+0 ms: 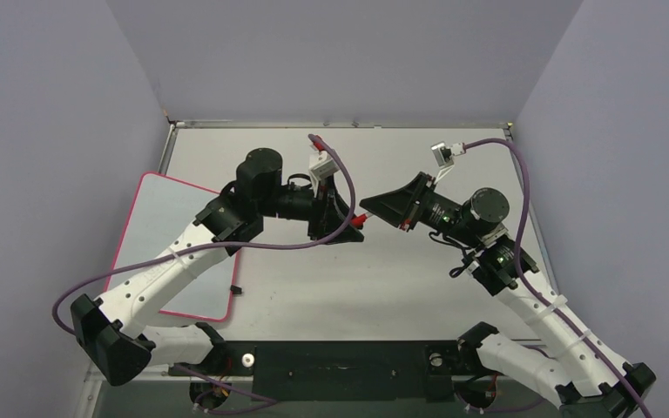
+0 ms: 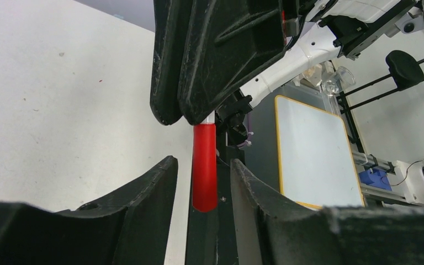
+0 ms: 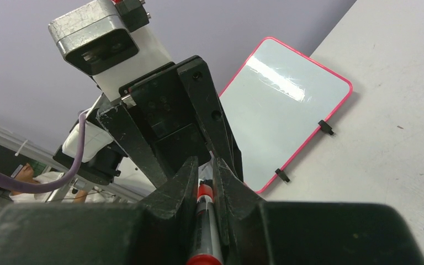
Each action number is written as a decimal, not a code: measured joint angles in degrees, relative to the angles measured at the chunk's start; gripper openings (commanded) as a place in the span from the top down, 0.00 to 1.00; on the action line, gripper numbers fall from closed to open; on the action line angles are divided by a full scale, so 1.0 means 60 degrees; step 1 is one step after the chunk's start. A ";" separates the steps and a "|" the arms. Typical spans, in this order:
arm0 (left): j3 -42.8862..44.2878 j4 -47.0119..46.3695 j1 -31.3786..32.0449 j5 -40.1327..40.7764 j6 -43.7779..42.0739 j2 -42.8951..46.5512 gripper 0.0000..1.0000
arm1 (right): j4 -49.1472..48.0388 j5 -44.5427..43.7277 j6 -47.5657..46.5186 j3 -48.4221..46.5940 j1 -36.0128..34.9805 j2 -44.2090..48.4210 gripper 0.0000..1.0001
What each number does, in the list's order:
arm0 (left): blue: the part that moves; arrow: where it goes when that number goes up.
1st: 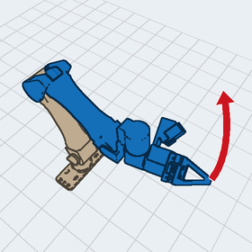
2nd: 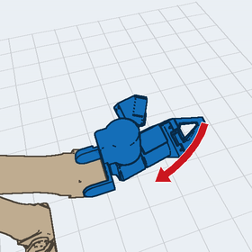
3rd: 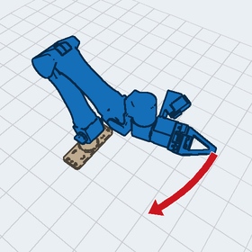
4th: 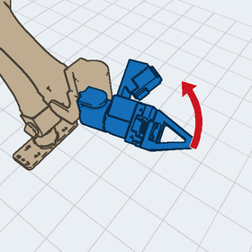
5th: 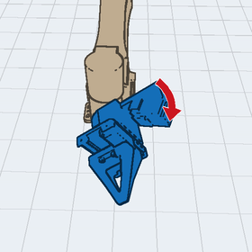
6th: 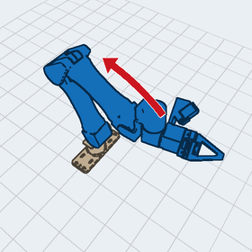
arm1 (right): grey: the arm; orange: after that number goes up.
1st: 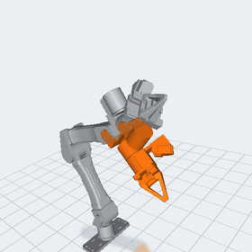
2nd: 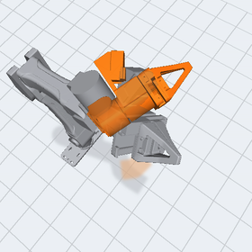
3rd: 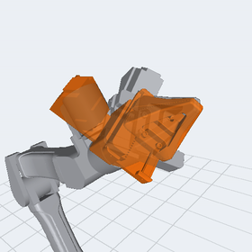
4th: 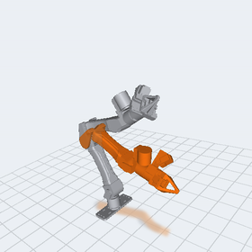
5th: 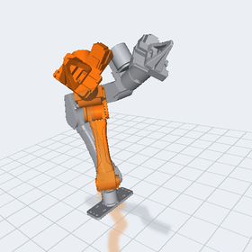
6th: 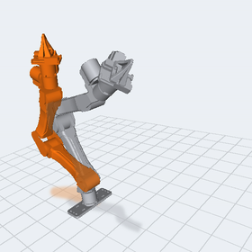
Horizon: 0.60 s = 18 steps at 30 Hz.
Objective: Write a sentence on the whiteboard
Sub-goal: Pass from the left arm to the right, then open the pen cap from the whiteboard marker.
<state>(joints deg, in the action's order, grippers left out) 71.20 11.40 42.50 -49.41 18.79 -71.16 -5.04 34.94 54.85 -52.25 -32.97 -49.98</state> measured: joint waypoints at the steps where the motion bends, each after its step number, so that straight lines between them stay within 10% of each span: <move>1: 0.0015 0.0000 0.0011 -0.0004 0.0000 -0.0040 0.67 | -0.0004 0.0007 -0.0004 0.0000 0.0000 -0.0025 1.00; 7: 0.0146 0.0004 0.0047 -0.0098 -0.0025 -0.0240 0.99 | -0.0007 0.0117 -0.0044 0.0000 0.0000 -0.0073 1.00; 10: 0.0200 0.0091 0.0055 -0.0157 -0.0102 -0.0259 1.00 | -0.0022 0.0157 -0.0066 0.0000 0.0018 -0.0095 1.00; 14: 0.0386 0.0466 0.0066 -0.0248 -0.0361 -0.0346 1.00 | 0.0208 0.0441 -0.0444 -0.0113 0.0047 -0.0102 0.56; 18: 0.0863 0.1173 0.0051 -0.0273 -0.0892 -0.0492 1.00 | 0.1202 0.0878 -0.1235 -0.0506 0.0044 -0.0066 0.58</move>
<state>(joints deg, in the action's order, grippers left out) 76.38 18.44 42.81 -51.05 13.43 -74.11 2.17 40.21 47.44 -55.29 -32.71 -50.37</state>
